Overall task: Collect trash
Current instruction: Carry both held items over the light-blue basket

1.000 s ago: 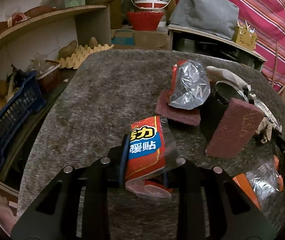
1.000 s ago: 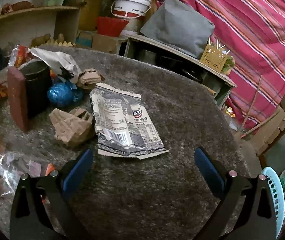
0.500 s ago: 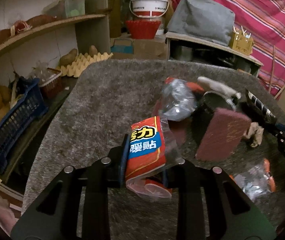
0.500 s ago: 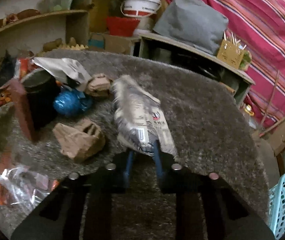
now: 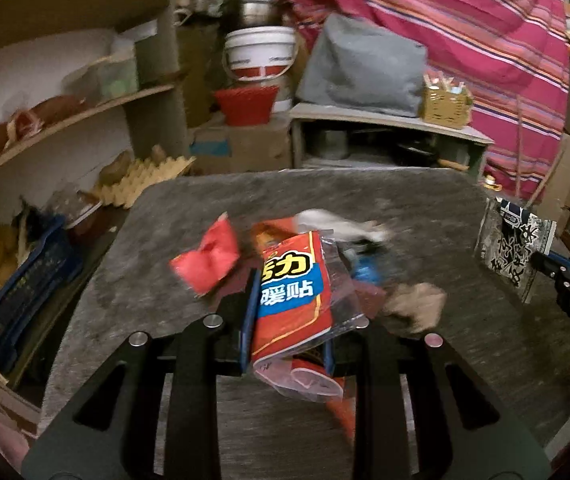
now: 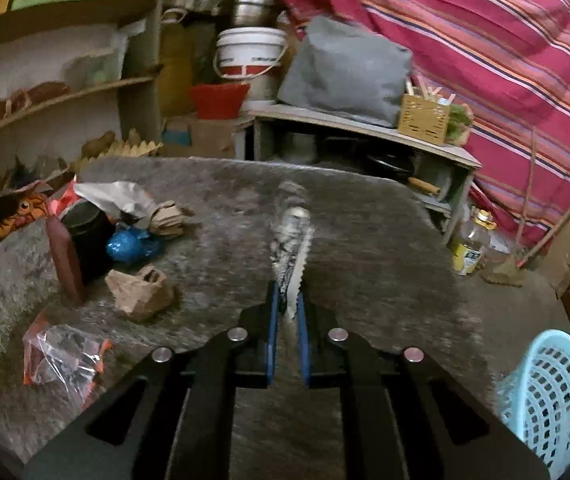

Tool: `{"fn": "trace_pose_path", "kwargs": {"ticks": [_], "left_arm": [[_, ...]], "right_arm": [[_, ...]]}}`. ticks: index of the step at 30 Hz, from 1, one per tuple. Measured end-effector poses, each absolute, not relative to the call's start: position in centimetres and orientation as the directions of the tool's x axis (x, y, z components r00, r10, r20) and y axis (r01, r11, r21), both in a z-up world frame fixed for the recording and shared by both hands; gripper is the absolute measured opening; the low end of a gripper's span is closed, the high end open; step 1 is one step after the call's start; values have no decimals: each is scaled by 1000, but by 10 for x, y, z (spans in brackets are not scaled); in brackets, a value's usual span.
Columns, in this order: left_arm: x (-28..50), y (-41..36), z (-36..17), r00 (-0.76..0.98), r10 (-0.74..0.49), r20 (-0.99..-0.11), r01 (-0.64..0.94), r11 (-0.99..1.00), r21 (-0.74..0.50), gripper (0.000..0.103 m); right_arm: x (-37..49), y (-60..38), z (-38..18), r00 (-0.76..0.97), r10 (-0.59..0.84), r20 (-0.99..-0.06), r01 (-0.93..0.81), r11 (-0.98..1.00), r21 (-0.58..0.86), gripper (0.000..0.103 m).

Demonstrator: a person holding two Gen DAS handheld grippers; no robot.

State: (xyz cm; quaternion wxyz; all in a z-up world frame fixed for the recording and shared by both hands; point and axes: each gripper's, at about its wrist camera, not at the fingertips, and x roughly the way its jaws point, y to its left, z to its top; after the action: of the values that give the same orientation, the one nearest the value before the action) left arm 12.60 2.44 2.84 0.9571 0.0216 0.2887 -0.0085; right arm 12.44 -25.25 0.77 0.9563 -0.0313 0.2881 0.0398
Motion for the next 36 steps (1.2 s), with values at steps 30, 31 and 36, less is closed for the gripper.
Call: {"fn": "trace_pose_path", "kwargs": {"ticks": [30,31,36], "left_arm": [[114,-284,13,752,-382,-538,439,898,-24,24],[112,-293,12,747,-389,-539,450,893,-20,24],[109,-329,9,724,-430,-540,503,864,-14,24]], "right_arm": [[17,-514,17,839,-189,-511,285,951,117,6],[16,-519,15,836,-192,-514,292,949,120,6],[12,-534,8,832,-192,-520,310,939,149,6]]}}
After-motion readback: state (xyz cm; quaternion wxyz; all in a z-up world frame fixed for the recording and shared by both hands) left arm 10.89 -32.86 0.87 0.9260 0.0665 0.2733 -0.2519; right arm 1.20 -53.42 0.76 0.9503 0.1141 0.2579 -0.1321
